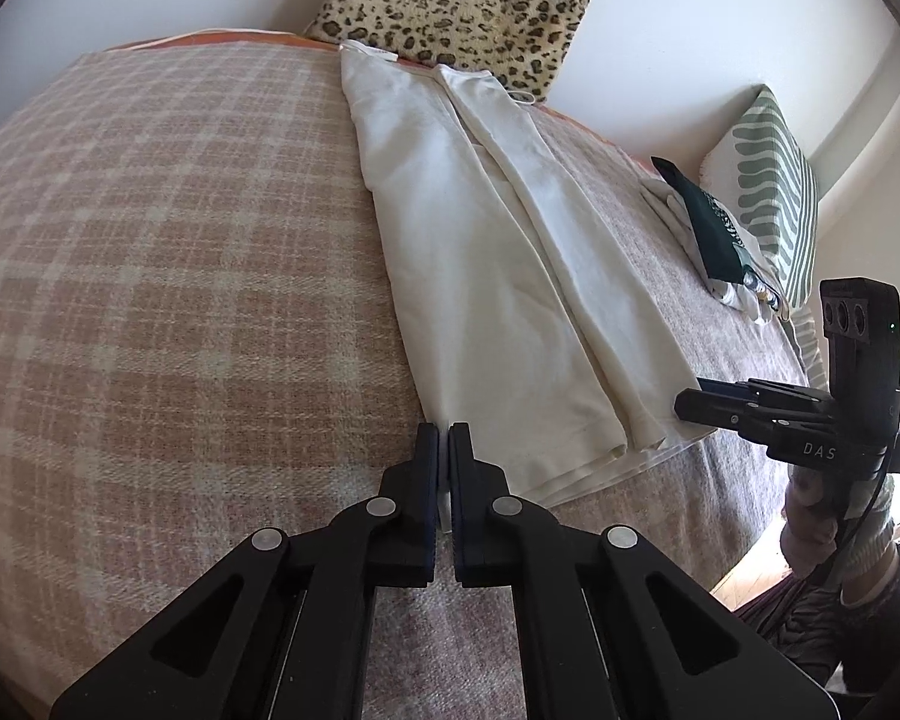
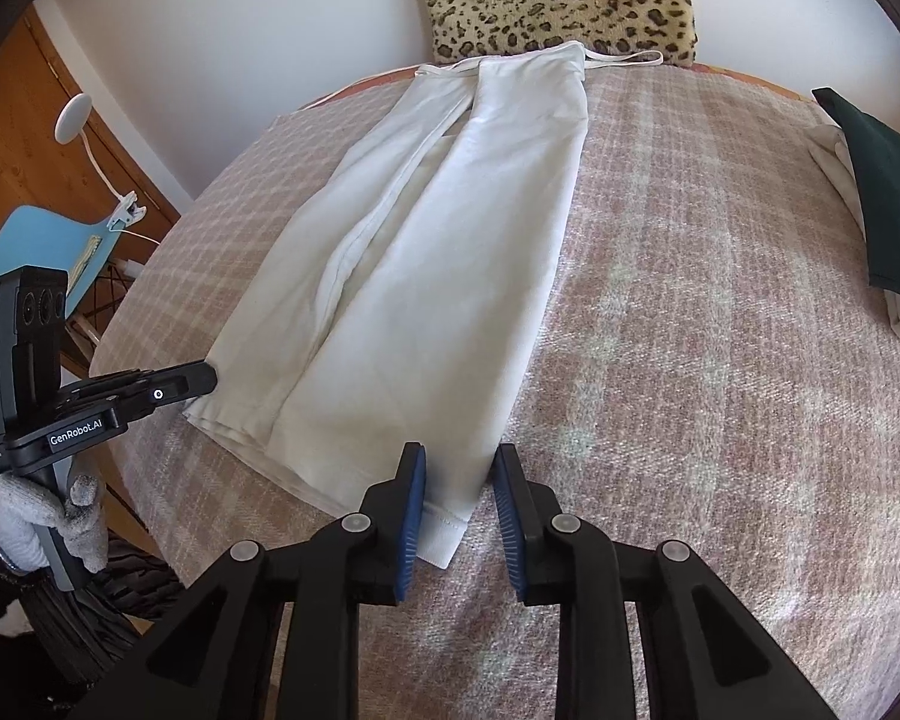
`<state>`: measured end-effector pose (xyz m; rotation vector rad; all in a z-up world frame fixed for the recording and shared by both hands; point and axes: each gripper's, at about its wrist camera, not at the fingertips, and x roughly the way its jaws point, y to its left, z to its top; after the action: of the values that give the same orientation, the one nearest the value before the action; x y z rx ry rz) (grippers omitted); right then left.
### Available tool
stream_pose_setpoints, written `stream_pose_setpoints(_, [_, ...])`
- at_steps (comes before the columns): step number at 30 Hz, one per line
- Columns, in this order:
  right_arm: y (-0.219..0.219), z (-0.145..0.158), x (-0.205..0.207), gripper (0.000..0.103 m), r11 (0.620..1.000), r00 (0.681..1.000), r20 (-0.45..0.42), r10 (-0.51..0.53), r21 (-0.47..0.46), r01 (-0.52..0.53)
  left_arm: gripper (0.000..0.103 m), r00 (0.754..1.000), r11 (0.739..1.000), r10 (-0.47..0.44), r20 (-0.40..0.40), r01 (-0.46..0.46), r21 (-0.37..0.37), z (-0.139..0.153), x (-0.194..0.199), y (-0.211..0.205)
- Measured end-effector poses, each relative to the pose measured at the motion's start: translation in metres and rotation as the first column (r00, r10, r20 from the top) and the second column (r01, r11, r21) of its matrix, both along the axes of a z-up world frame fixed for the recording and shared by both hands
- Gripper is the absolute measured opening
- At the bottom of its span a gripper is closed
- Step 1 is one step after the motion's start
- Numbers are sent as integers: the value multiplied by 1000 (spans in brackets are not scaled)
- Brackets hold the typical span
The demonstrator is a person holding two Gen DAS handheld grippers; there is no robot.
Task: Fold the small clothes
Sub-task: 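Grasp the camisole hem with the right tool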
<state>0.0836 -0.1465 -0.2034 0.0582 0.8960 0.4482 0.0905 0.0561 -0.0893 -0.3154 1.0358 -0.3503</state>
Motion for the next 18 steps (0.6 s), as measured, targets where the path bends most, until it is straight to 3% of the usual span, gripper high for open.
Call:
stream_pose_setpoints(4, [2,-3,-6,29,1000,1000,6,5,-20,-5,11,1000,1000,10,-23,-11,-29,-1,0,5])
stream_pose_setpoints(6, [0,-4,-7,15,1000,1000,0,7,-8,-7,11,1000,1000,-1,-9,0,-18,-1,-2,3])
stream_pose_setpoints(10, [-13,-8,-3,8,996,999,-38,2,89,1,5,1000,999,-6,-11,5,-36,-1,-2,3])
stream_pose_setpoints(18, [-32,-11,1,3,963,995,-94,-15,267,40,2,999,985,23,-29,-27,-168,5,-2,15])
